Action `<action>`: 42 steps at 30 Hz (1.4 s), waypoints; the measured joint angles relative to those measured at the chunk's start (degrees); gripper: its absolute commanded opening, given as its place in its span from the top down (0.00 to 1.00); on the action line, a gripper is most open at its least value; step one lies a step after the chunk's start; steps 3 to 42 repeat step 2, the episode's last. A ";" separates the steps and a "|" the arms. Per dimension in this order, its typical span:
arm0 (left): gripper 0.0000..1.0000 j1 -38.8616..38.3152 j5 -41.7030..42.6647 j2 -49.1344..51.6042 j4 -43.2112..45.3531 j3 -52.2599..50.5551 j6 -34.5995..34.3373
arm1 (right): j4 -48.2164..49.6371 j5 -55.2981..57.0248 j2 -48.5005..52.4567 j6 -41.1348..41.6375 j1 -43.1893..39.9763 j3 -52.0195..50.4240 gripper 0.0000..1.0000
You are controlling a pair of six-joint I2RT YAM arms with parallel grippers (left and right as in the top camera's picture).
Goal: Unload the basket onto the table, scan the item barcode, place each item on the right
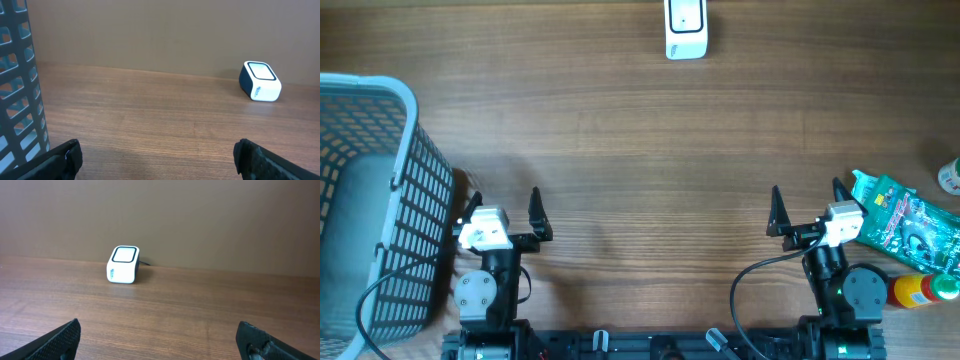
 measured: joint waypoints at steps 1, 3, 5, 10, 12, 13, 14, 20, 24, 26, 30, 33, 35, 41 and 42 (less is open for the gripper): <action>0.00 0.00 0.00 0.00 0.00 0.00 0.00 | 0.00 0.00 0.00 0.00 0.00 0.00 0.00; 0.01 0.00 0.00 0.00 0.00 0.00 0.00 | 0.00 0.00 0.00 0.00 0.00 0.00 0.00; 0.01 0.00 0.00 0.00 0.00 0.00 0.00 | 0.00 0.00 0.00 0.00 0.00 0.00 0.00; 0.01 0.00 0.00 0.00 0.00 0.00 0.00 | 0.00 0.00 0.00 0.00 0.00 0.00 0.00; 0.01 0.00 0.00 0.00 0.00 0.00 0.00 | 0.00 0.00 0.00 0.00 0.00 0.00 0.00; 0.01 0.00 0.00 0.00 0.00 0.00 0.00 | 0.00 0.00 0.00 0.00 0.00 0.00 0.00; 0.01 0.00 0.00 0.00 0.00 0.00 0.00 | 0.00 0.00 0.00 0.00 0.00 0.00 0.00; 0.01 0.00 0.00 0.00 0.00 0.00 0.00 | 0.00 0.00 0.00 0.00 0.00 0.00 0.00; 0.01 0.00 0.00 0.00 0.00 0.00 0.00 | 0.00 0.00 0.00 0.00 0.00 0.00 0.00; 0.01 0.00 0.00 0.00 0.00 0.00 0.00 | 0.00 0.00 0.00 0.00 0.00 0.00 0.00; 0.01 0.00 0.00 0.00 0.00 0.00 0.00 | 0.00 0.00 0.00 0.00 0.00 0.00 0.00; 0.01 0.00 0.00 0.00 0.00 0.00 0.00 | 0.00 0.00 0.00 0.00 0.00 0.00 0.00; 0.01 0.00 0.00 0.00 0.00 0.00 0.00 | 0.00 0.00 0.00 0.00 0.00 0.00 0.00; 0.01 0.00 0.00 0.00 0.00 0.00 0.00 | 0.00 0.00 0.00 0.00 0.00 0.00 0.00; 0.01 0.00 0.00 0.00 0.00 0.00 0.00 | 0.00 0.00 0.00 0.00 0.00 0.00 0.00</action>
